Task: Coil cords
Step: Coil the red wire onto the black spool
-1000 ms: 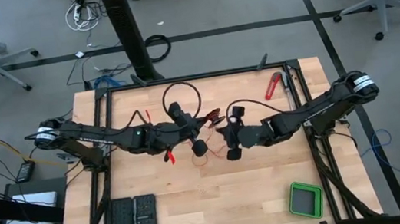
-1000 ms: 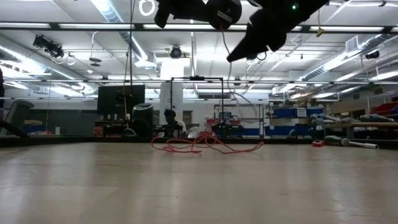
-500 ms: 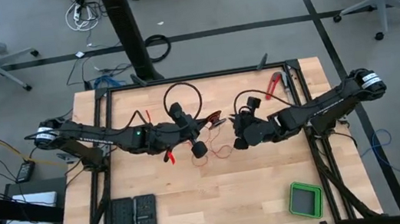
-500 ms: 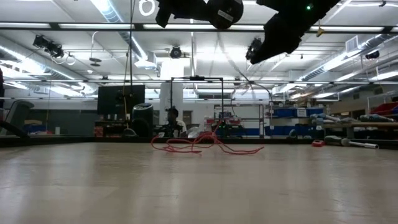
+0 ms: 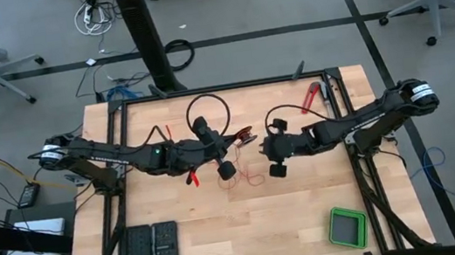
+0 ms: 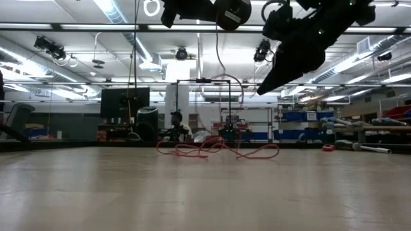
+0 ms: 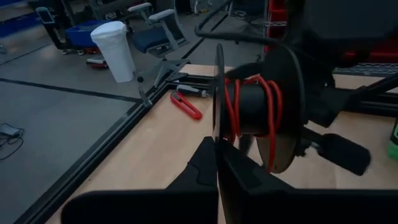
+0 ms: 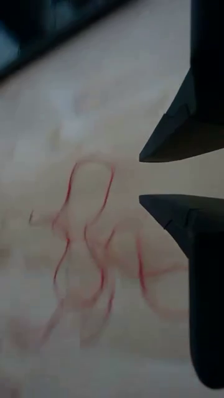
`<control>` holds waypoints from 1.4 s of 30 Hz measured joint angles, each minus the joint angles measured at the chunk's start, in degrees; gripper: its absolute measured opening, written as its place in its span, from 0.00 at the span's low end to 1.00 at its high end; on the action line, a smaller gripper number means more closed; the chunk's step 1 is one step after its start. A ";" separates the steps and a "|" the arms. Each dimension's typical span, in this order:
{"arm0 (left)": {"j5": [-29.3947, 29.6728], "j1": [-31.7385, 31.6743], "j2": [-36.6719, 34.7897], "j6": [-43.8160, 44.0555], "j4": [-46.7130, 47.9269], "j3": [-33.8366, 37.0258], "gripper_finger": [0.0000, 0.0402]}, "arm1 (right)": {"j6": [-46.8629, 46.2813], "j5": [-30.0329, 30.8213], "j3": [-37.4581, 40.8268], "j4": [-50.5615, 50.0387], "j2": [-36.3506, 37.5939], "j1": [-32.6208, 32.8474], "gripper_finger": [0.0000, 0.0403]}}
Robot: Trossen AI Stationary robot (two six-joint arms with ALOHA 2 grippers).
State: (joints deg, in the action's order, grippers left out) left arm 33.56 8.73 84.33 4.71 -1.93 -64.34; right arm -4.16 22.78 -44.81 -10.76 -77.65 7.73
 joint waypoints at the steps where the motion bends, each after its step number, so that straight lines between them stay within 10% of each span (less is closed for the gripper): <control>1: 0.00 0.00 0.00 -0.01 0.00 0.00 0.00 | 1.09 -3.23 0.93 2.50 0.00 -0.32 0.23; 6: 0.00 0.00 0.00 -0.22 0.04 0.00 0.00 | 4.82 -14.29 4.94 14.08 0.00 -0.80 0.22; 32: 0.00 0.00 0.00 -0.22 -1.55 0.00 0.00 | 4.37 -20.04 5.96 20.13 -0.09 -0.24 0.23; 42: 0.02 0.01 0.00 -0.22 -1.53 0.00 0.00 | 1.61 -20.04 12.00 40.23 -8.91 -0.24 0.23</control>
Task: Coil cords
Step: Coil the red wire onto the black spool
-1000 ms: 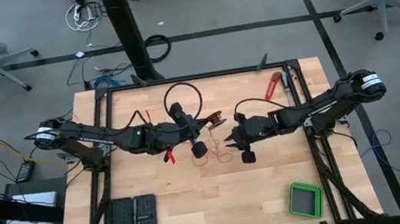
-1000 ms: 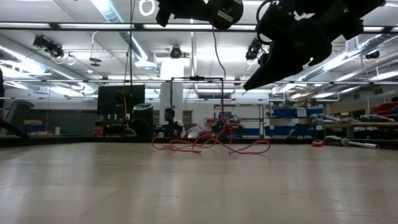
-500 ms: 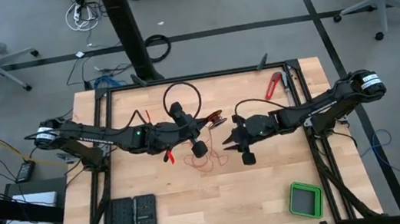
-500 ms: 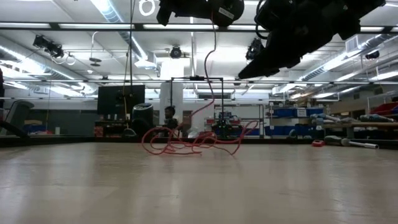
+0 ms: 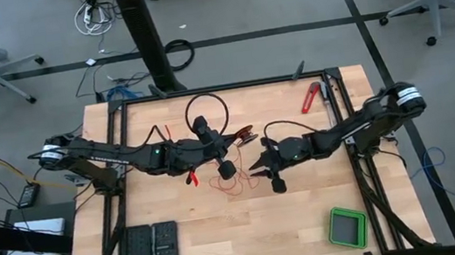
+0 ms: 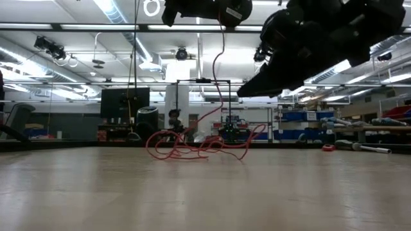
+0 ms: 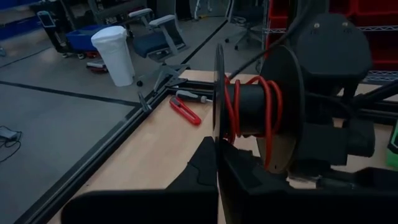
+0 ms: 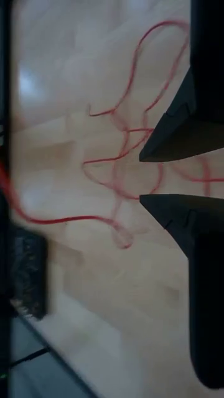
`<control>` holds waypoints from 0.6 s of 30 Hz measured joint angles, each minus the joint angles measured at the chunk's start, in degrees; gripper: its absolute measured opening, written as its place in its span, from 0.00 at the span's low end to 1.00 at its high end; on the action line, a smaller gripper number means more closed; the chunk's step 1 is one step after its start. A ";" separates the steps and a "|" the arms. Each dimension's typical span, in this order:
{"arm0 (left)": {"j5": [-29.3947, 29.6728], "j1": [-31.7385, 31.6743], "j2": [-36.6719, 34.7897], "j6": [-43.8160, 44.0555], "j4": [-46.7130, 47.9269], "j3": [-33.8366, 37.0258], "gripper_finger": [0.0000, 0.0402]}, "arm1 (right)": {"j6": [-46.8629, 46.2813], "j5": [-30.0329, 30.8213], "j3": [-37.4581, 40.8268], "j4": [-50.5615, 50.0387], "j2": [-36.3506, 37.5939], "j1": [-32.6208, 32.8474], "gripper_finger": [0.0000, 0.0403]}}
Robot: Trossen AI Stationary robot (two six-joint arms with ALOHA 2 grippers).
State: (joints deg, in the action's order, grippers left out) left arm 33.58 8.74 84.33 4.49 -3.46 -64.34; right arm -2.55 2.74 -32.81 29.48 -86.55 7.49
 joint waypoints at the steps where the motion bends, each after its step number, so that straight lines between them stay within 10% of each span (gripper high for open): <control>1: 0.00 -0.01 0.00 -0.06 0.00 0.00 0.00 | -0.52 -0.16 0.16 2.36 -0.79 0.02 0.23; 18: 0.00 -0.01 0.00 -1.22 -0.42 -0.02 0.00 | -3.91 -3.38 0.23 21.69 -9.17 1.40 0.25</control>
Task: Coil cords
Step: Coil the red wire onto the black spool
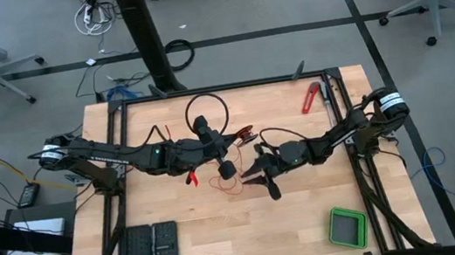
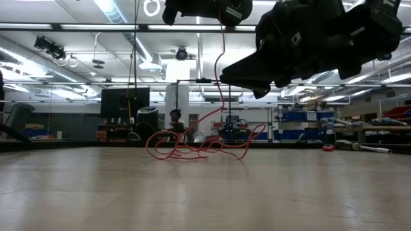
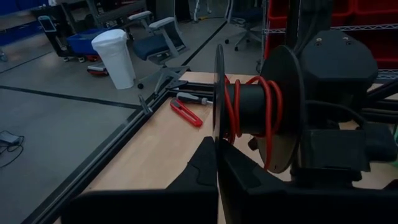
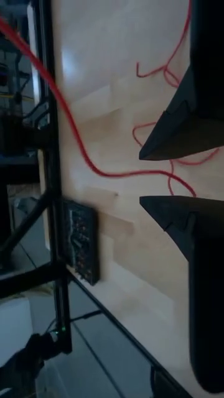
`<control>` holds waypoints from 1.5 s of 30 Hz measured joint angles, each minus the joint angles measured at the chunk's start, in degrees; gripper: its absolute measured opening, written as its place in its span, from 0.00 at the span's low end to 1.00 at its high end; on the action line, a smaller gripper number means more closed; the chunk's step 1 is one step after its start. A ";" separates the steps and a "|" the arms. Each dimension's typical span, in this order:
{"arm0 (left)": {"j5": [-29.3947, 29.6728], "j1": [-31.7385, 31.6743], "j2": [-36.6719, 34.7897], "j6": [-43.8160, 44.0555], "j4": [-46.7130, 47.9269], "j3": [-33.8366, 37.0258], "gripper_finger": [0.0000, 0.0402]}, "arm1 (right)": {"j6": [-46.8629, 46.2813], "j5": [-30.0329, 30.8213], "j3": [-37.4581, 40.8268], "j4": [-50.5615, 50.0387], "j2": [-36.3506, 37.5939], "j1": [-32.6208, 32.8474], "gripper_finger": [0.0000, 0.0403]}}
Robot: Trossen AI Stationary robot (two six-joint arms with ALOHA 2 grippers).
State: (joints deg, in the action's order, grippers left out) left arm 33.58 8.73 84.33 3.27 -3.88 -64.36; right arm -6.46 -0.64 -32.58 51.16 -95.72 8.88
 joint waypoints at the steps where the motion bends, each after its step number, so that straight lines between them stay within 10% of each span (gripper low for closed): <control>1: 0.01 0.01 0.00 0.00 0.01 0.00 0.00 | 0.00 0.01 0.00 0.53 -0.02 0.00 0.26; 45: 0.02 0.00 0.00 0.00 -0.52 0.00 0.00 | -8.96 10.96 -0.07 10.28 -0.02 0.33 0.15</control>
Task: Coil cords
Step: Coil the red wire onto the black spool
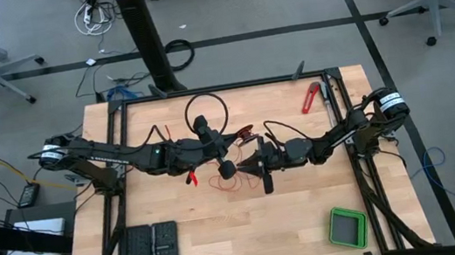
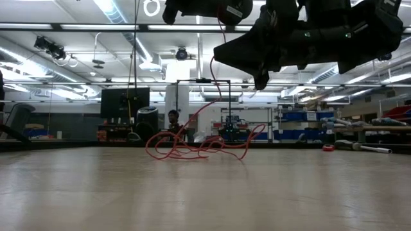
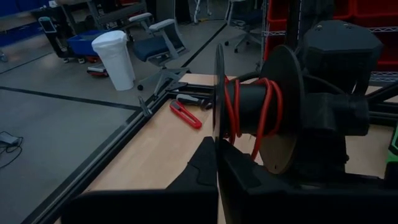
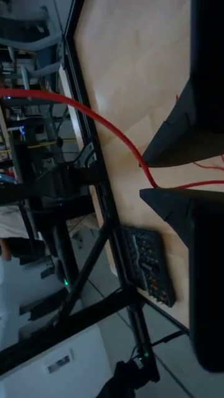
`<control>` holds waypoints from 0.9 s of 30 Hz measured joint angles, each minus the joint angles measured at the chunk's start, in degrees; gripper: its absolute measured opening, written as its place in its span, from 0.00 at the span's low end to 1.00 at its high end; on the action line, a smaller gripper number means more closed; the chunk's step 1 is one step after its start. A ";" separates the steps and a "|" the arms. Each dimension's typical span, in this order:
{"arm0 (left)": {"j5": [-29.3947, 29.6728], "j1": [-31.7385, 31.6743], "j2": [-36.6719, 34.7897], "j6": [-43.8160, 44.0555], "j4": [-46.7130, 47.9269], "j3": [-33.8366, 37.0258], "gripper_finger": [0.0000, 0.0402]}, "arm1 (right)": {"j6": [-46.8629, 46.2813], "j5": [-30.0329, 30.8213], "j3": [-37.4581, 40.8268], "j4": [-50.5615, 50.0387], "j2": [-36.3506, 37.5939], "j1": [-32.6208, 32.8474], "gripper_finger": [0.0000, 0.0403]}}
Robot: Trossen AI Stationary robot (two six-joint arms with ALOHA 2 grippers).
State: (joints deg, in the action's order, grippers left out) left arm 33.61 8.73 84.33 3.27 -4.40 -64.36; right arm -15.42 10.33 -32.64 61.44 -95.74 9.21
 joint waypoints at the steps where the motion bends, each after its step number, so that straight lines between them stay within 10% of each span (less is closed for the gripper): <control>1: 0.00 0.02 0.00 -0.02 0.02 0.00 0.00 | -0.37 0.01 0.00 0.19 0.00 0.00 0.14; 27: -0.02 0.44 -0.01 -0.07 2.51 0.00 0.00 | -1.11 5.17 4.85 -9.06 3.56 -4.42 0.00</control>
State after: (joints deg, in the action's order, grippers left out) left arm 33.58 9.17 84.32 3.20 -1.90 -64.36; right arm -16.53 15.50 -27.80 52.38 -92.18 4.79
